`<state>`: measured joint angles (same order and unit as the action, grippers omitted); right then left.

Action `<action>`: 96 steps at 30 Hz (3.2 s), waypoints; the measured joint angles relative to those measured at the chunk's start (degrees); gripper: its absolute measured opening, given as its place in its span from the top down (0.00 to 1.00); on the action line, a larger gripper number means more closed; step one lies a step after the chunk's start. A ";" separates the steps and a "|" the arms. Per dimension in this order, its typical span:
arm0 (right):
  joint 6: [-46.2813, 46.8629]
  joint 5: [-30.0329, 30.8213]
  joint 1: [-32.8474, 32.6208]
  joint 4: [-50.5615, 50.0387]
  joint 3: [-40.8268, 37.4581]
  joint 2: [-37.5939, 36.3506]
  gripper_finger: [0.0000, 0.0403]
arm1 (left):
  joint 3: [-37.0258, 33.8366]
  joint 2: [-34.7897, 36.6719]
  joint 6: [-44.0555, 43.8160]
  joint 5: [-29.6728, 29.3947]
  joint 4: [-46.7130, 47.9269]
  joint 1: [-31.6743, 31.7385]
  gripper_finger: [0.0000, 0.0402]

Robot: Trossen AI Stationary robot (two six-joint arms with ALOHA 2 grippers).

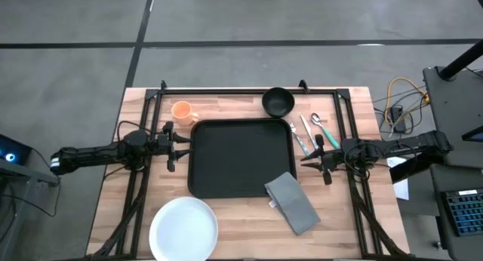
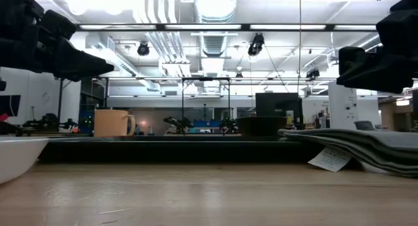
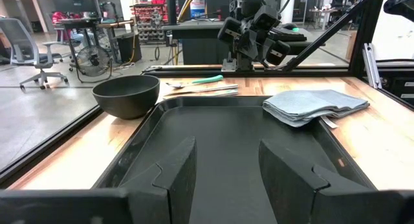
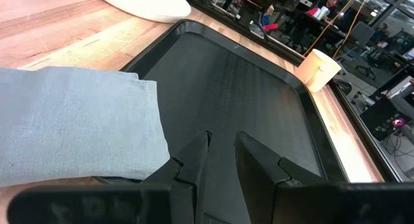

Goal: Set up tray

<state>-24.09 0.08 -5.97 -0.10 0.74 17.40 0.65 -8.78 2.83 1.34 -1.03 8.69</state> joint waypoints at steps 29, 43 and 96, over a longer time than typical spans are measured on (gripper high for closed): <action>-0.04 0.00 0.00 0.00 -0.01 -0.01 0.83 | 0.00 0.00 0.00 0.01 0.02 0.02 0.63; 0.01 0.00 0.01 0.00 0.01 0.00 0.83 | 0.02 0.00 0.00 0.00 -0.01 0.02 0.63; 0.01 0.01 0.00 0.00 0.01 -0.01 0.83 | 2.58 -2.47 5.66 -18.11 -8.80 0.04 0.63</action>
<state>-24.08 0.09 -5.97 -0.10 0.75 17.39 3.23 -11.24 8.49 -16.77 -9.83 8.73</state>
